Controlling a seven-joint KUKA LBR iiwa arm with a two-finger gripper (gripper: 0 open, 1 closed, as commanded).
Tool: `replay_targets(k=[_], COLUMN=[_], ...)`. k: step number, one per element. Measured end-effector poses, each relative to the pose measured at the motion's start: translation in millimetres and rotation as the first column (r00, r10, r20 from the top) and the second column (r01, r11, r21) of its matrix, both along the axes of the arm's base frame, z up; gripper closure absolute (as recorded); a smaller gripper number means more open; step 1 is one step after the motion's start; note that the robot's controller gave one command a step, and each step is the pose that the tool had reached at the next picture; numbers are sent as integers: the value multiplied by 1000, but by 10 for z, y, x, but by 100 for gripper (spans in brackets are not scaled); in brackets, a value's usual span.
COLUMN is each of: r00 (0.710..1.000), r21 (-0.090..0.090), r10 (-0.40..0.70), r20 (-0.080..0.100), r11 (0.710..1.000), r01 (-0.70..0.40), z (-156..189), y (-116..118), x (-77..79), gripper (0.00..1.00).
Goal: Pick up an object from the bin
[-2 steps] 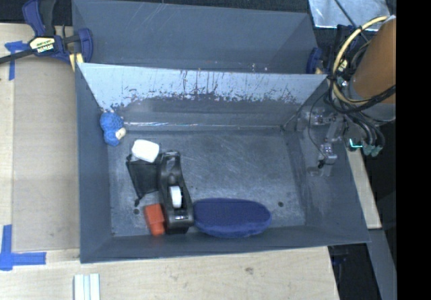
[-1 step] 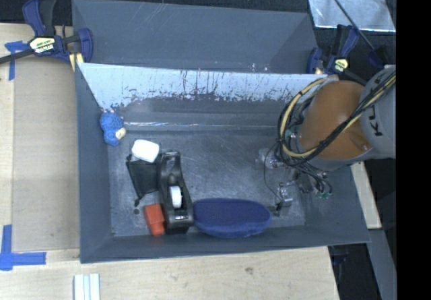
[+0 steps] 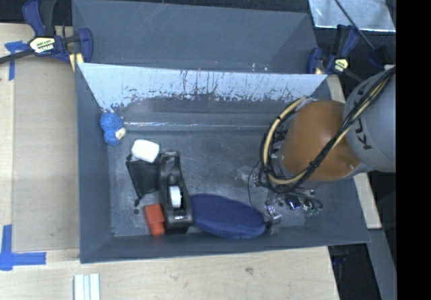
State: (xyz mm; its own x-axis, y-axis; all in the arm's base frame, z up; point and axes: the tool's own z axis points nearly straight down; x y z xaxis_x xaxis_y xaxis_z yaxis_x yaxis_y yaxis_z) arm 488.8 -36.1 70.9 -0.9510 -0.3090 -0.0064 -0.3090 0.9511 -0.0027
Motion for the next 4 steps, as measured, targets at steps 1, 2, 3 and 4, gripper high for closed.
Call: replay_targets(k=[1, 2, 3, 4], r00=[950, 874, 906, 954], r21=[0, 3, 7, 6], r10=[-314, -485, -423, -300], r20=[3, -1, 12, 3], r11=[950, 874, 906, 954], r01=[314, 485, 422, 300], z=[832, 873, 11, 870], y=[-788, -660, 369, 799], x=[194, 359, 15, 111], gripper=[0, 0, 0, 0])
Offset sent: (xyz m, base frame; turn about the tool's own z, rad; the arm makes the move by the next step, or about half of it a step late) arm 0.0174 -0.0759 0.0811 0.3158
